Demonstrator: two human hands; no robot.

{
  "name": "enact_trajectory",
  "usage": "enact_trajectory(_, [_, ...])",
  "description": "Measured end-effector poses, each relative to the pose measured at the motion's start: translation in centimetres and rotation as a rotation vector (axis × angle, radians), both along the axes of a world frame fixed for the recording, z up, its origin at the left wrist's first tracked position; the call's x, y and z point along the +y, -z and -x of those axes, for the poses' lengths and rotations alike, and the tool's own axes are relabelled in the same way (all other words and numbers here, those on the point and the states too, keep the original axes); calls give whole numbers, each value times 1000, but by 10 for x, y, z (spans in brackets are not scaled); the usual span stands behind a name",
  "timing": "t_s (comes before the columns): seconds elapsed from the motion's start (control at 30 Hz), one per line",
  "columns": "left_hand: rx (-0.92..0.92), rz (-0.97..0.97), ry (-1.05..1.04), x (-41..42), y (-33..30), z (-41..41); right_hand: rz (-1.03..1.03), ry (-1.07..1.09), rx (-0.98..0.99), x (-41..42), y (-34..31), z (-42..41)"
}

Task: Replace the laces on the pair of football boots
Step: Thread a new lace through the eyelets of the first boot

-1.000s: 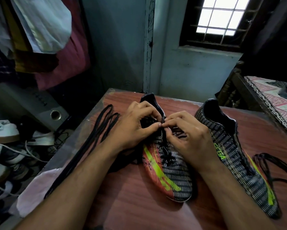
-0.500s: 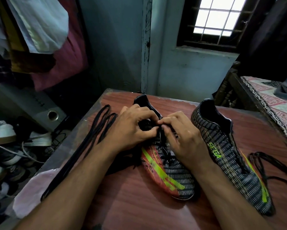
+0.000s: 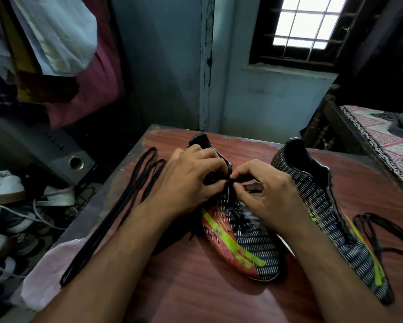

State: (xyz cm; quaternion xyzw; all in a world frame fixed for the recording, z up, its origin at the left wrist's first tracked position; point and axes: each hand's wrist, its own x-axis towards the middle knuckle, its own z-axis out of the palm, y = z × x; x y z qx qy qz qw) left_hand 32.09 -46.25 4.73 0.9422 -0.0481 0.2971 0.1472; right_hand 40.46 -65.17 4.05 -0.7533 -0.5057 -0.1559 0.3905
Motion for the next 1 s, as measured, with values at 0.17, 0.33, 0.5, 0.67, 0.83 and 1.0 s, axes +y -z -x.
enact_trajectory(0.17, [-17,-72,-28,-5,-1,-1,-10,15,-35,0,1,0])
enact_trajectory(0.33, [-77,14,-14,-8,2,1,-65,104,-75,2,5,2])
enact_trajectory(0.5, [-82,52,-27,-11,6,-2,-51,146,18,2,9,-1])
enact_trajectory(0.67, [-46,21,-112,-17,7,-3,-66,99,-22,2,7,1])
enact_trajectory(0.83, [43,178,-100,-15,5,-4,-72,24,-52,2,5,1])
enact_trajectory(1.0, [106,254,-87,-13,7,-7,-49,41,-85,6,8,-1])
